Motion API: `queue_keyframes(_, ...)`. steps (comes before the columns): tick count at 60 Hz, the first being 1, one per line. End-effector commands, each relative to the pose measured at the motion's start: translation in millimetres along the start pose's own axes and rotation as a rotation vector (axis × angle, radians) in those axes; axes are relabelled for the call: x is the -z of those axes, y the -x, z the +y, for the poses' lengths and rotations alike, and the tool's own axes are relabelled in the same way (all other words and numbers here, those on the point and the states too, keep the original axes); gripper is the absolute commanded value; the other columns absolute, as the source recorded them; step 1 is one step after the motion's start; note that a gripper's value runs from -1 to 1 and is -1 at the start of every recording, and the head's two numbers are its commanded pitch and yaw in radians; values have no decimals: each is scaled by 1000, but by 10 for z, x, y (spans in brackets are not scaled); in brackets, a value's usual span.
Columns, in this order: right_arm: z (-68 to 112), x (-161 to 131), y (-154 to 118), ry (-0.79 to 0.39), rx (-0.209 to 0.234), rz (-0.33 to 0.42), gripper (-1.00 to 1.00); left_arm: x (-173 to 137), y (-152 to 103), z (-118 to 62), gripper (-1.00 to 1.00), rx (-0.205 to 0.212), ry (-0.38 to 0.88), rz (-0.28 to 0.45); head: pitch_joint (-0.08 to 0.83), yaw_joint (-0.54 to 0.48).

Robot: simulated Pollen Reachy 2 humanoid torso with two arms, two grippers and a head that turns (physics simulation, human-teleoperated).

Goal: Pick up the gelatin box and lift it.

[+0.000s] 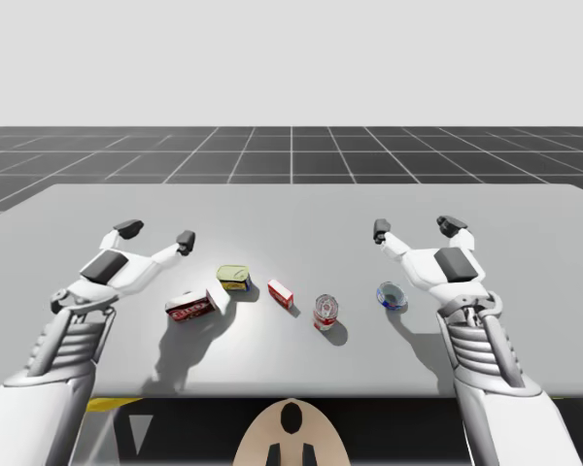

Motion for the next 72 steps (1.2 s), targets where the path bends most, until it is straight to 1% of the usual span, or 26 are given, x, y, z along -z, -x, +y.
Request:
queue_keyframes(1,-14,5,-7,1,7,1,-1000,-94,-121,-101,-1000,-27,37,24,702,89)
queue_keyframes(3,-16,5,-8,2,9,1,-1000,-125,-149,-121,-1000,-41,51,43,700,87)
queue_keyframes(4,-20,8,-6,2,10,1,-1000,-193,-197,-165,-1000,-39,72,54,698,83)
queue_keyframes(7,-20,11,-2,3,11,3,-1000,-238,-229,-194,-1000,-37,85,70,697,79)
queue_keyframes(8,-18,16,6,2,10,6,-1000,-340,-297,-267,-1000,-39,107,109,696,72)
queue_keyframes(11,-16,20,12,0,9,8,-1000,-423,-348,-324,-1000,-36,142,113,695,70)
queue_keyframes(12,-14,21,16,-1,8,9,-1000,-504,-389,-389,-1000,-46,178,124,692,69)
queue_keyframes(16,-13,21,17,-2,6,9,-1000,-623,-424,-487,-1000,-38,218,136,692,71)
queue_keyframes(17,-13,21,16,-2,7,8,-1000,-665,-430,-523,-1000,-47,237,141,693,73)
queue_keyframes(22,-17,21,12,-3,8,7,-1000,-787,-417,-644,-1000,-61,288,162,696,80)
queue_keyframes(25,-17,21,12,-4,7,7,-1000,-840,-386,-708,-1000,-77,311,172,697,84)
queue_keyframes(26,-17,21,13,-4,4,6,-1000,-870,-342,-756,-1000,-77,322,180,699,87)
queue_keyframes(28,-18,21,13,-4,3,5,-1000,-888,-309,-787,-1000,-76,332,186,700,89)
queue_keyframes(29,-18,21,12,-5,4,6,-1000,-896,-291,-801,-1000,-80,339,190,701,89)
queue_keyframes(30,-17,22,12,-6,4,6,-1000,-917,-236,-845,-1000,-97,361,206,701,90)
queue_keyframes(35,-16,24,17,-7,2,8,-1000,-947,-105,-945,-1000,-98,399,231,703,91)
queue_keyframes(38,-16,23,18,-8,2,8,-1000,-957,-29,-1011,-1000,-107,430,253,704,91)
queue_keyframes(41,-14,22,17,-8,2,8,-1000,-963,25,-1061,-1000,-92,446,264,704,92)
queue_keyframes(47,-12,19,15,-10,1,5,-1000,-957,114,-1163,-1000,-88,477,287,703,92)
queue_keyframes(51,-11,16,12,-11,1,4,-1000,-932,174,-1230,-1000,-111,503,315,701,91)
queue_keyframes(54,-9,8,5,-12,3,2,-1000,-911,212,-1280,-1000,-107,503,327,700,87)
queue_keyframes(57,-4,3,0,-14,3,-1,-1000,-887,247,-1337,-1000,-112,514,342,699,84)
queue_keyframes(59,5,-3,-3,-16,0,-2,-1000,-855,284,-1393,-1000,-97,510,358,698,83)
queue_keyframes(65,6,-5,-5,-17,-2,-4,-1000,-767,354,-1486,-1000,-81,498,396,696,84)
queue_keyframes(66,2,-5,-5,-16,-1,-4,-1000,-737,372,-1519,-1000,-83,499,409,695,85)
queue_keyframes(72,1,-13,-11,-16,-2,-6,-1000,-657,409,-1611,-1000,-87,487,431,692,86)
